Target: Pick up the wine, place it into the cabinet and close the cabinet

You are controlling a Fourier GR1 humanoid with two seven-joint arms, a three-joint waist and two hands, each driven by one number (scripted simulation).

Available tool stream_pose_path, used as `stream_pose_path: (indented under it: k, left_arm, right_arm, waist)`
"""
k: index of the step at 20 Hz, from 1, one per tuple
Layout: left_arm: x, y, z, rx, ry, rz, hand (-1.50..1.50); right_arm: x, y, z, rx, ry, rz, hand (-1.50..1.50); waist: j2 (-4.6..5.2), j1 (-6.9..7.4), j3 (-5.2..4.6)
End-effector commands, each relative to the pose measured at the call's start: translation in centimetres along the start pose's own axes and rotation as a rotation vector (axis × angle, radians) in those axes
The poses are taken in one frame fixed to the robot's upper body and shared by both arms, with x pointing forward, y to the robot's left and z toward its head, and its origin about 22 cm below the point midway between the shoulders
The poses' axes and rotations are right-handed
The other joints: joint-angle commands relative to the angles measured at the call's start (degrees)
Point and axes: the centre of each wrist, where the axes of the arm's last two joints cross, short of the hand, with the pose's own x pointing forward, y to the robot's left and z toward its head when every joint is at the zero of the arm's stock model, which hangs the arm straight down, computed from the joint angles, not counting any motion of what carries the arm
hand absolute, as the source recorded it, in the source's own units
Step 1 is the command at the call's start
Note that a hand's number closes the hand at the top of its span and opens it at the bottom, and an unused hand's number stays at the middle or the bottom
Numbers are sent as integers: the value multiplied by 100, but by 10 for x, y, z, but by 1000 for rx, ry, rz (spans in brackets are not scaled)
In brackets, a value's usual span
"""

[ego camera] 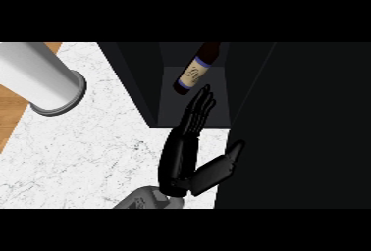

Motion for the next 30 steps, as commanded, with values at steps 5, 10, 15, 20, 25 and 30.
stream_pose_path:
  k: [5, 10, 15, 20, 25, 30]
  left_arm:
    - [33, 3, 68, -18, 28, 96, 150]
    - [40, 32, 95, -72, 8, 101, 150]
    - [68, 63, 114, -125, 32, 95, 150]
    - [88, 89, 116, -137, 25, 92, 150]
    - [98, 132, 127, -106, -16, 80, 150]
    - [133, 176, 125, -71, -73, 48, 150]
  right_arm:
    - [8, 15, 19, 18, 1, 8, -150]
    - [-6, 3, 16, 35, 2, -9, -150]
    - [7, 25, 13, 274, -15, 78, 150]
    - [1, 48, 15, 416, 52, -91, 150]
    - [3, 76, 16, 499, 73, -137, 150]
    - [-2, 110, 0, 534, 110, -102, 150]
  waist:
    - [-2, -21, -7]
    - [22, -27, -4]
    - [2, 33, -8]
    - [-13, 59, -10]
    - [-31, 91, -29]
    - [-19, 110, -25]
